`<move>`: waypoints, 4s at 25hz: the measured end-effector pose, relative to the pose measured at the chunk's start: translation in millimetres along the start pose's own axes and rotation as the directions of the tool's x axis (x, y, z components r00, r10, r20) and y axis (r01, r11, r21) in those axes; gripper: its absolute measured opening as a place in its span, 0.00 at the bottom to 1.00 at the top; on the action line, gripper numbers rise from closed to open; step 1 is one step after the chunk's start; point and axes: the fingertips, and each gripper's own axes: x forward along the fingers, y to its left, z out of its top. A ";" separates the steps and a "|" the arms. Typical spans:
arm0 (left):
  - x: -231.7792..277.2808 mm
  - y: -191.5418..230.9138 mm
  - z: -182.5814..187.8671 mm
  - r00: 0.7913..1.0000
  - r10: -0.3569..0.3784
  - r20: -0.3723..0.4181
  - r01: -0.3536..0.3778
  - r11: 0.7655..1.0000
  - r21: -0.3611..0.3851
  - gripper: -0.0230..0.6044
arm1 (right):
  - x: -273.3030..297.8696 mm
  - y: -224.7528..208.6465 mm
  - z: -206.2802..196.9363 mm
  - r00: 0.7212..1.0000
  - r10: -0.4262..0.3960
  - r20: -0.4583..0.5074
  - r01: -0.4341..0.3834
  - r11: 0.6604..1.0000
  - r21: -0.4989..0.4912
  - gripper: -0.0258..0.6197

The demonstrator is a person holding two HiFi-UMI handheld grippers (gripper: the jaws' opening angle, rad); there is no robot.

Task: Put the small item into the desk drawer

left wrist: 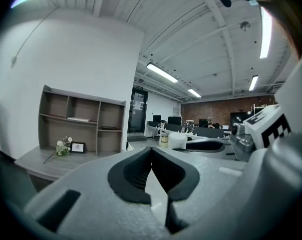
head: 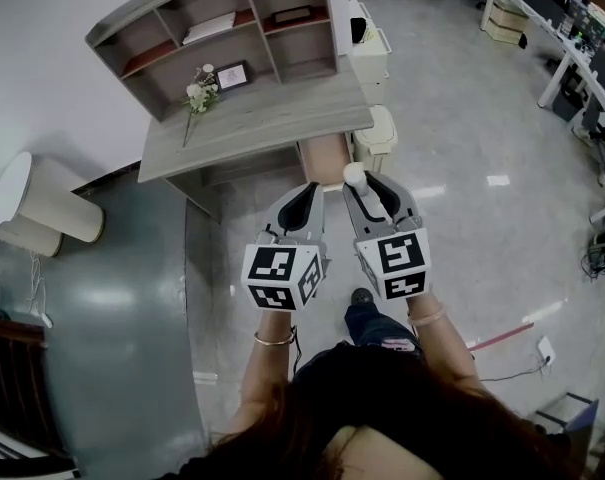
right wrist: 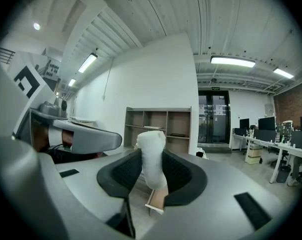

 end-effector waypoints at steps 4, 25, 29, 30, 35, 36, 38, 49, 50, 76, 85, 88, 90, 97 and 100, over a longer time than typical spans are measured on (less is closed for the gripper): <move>33.6 13.9 2.7 1.000 0.013 -0.005 -0.013 1.000 -0.005 0.06 | 30.2 -20.0 0.5 1.000 0.013 -0.007 -0.013 1.000 -0.011 0.23; 113.4 87.3 -24.4 0.994 0.107 -0.019 -0.108 0.993 -0.042 0.06 | 145.1 -51.4 -37.8 0.993 0.093 -0.072 -0.102 0.987 -0.123 0.23; 125.1 104.3 -34.1 0.995 0.095 -0.019 -0.096 0.995 -0.037 0.06 | 167.4 -46.1 -50.1 0.993 0.080 -0.089 -0.094 0.982 -0.164 0.23; 128.4 108.6 -36.7 0.996 0.092 -0.018 -0.092 0.995 -0.032 0.06 | 173.0 -44.9 -53.0 0.993 0.077 -0.093 -0.092 0.981 -0.173 0.23; 145.2 130.2 -55.1 0.997 0.066 -0.031 -0.066 0.998 -0.001 0.06 | 201.3 -37.1 -68.6 0.989 0.075 -0.128 -0.104 0.965 -0.243 0.23; 148.6 134.2 -59.1 0.998 0.058 -0.037 -0.058 0.998 0.004 0.06 | 207.1 -35.9 -72.5 0.988 0.074 -0.137 -0.106 0.963 -0.248 0.23; 154.8 143.6 -66.8 0.998 0.044 -0.046 -0.044 0.999 0.008 0.06 | 218.7 -34.0 -78.6 0.986 0.066 -0.153 -0.105 0.960 -0.260 0.23; 183.6 188.3 -108.4 0.996 -0.048 -0.079 0.048 0.999 -0.010 0.06 | 267.6 -31.3 -123.5 0.970 -0.014 -0.244 -0.070 0.941 -0.330 0.23; 185.9 191.3 -112.6 0.995 -0.055 -0.083 0.054 0.998 -0.011 0.06 | 271.3 -31.4 -129.0 0.967 -0.020 -0.253 -0.070 0.938 -0.339 0.23; 278.0 263.9 -242.7 0.977 0.024 -0.211 -0.027 1.000 -0.011 0.06 | 358.7 -58.9 -328.3 0.863 0.026 -0.505 -0.277 0.859 -0.430 0.23; 297.7 278.6 -293.2 0.966 0.058 -0.251 -0.069 0.997 -0.034 0.06 | 367.5 -64.9 -395.0 0.817 0.033 -0.576 -0.328 0.847 -0.417 0.23; 303.0 279.5 -307.6 0.963 0.060 -0.263 -0.073 0.997 -0.037 0.06 | 371.9 -66.1 -412.8 0.803 0.036 -0.595 -0.344 0.844 -0.412 0.23; 306.5 280.9 -316.9 0.960 0.062 -0.272 -0.074 0.997 -0.037 0.06 | 375.4 -66.2 -423.7 0.794 0.039 -0.607 -0.354 0.841 -0.409 0.23; 317.0 285.8 -349.2 0.953 0.063 -0.296 -0.080 0.996 -0.044 0.06 | 385.6 -66.3 -461.5 0.756 0.040 -0.654 -0.378 0.842 -0.385 0.23; 321.9 286.4 -360.4 0.953 0.050 -0.298 -0.067 0.997 -0.045 0.06 | 389.8 -64.8 -476.6 0.739 0.042 -0.672 -0.390 0.841 -0.376 0.23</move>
